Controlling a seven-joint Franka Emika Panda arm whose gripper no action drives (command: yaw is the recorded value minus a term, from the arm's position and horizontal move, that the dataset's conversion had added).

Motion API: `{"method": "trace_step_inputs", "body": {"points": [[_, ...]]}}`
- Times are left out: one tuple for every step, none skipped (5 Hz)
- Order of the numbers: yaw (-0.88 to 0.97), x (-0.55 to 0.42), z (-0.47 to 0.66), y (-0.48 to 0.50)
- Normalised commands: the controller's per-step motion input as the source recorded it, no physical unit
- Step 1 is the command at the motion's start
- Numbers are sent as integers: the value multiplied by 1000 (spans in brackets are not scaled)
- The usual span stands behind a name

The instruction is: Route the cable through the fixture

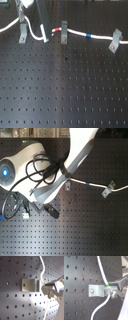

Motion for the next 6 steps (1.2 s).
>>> {"method": "trace_step_inputs", "body": {"points": [[-783,-262,112,-37],[-734,-272,130,-92],[-680,-139,70,-179],[-134,-45,-7,25],[0,85,195,136],[-20,7,171,15]]}}
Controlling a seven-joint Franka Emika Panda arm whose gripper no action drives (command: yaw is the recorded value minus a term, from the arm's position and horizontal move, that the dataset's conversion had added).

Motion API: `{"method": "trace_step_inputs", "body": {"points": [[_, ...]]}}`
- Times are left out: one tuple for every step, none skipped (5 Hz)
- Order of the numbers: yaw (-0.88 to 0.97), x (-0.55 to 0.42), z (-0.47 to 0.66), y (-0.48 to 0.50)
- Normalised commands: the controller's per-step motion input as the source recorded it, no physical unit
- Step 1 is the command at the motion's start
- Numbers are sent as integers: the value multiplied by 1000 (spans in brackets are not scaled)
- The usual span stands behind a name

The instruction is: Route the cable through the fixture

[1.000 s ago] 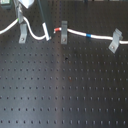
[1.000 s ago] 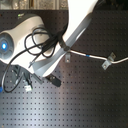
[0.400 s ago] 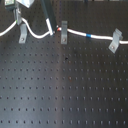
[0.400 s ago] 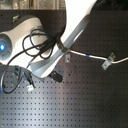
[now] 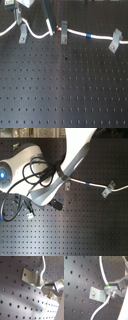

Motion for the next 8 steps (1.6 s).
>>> {"method": "trace_step_inputs", "body": {"points": [[0,65,1,-32],[0,35,320,-16],[0,120,248,-107],[0,4,508,-153],[0,-22,1,-37],[0,-140,3,-69],[-69,-242,9,-161],[-49,-248,15,-202]]}}
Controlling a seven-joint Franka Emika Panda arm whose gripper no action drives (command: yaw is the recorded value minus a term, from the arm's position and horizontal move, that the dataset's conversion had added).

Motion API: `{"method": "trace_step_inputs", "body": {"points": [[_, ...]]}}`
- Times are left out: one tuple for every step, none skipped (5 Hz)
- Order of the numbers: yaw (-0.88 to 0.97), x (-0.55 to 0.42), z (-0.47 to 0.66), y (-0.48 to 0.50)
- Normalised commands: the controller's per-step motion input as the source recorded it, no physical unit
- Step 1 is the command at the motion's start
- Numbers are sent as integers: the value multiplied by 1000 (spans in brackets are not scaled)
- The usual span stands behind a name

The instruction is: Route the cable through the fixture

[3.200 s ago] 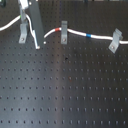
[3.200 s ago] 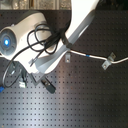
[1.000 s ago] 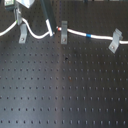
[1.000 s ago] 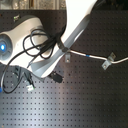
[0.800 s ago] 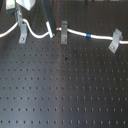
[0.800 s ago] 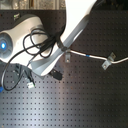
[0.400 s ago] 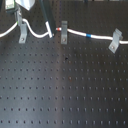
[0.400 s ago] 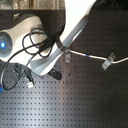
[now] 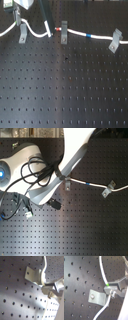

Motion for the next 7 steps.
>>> {"method": "trace_step_inputs", "body": {"points": [[-71,-113,185,-192],[-109,-194,246,-35],[-14,-254,93,10],[149,-126,182,-399],[286,-165,5,-276],[0,0,24,0],[89,4,392,9]]}}
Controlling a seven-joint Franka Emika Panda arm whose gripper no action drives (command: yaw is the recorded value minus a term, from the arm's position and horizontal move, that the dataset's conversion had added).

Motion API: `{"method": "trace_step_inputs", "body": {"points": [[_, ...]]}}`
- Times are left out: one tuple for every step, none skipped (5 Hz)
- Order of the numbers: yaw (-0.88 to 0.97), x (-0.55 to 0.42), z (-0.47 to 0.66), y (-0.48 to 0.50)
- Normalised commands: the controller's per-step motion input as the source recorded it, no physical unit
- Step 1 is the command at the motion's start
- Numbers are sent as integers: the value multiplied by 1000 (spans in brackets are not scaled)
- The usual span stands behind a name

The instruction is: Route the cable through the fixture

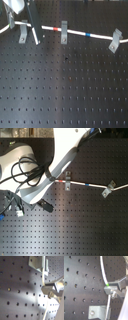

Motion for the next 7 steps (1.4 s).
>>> {"method": "trace_step_inputs", "body": {"points": [[257,97,-9,32],[489,175,-231,97],[669,141,-134,10],[577,208,67,111],[580,240,122,95],[266,25,-1,-52],[86,0,0,0]]}}
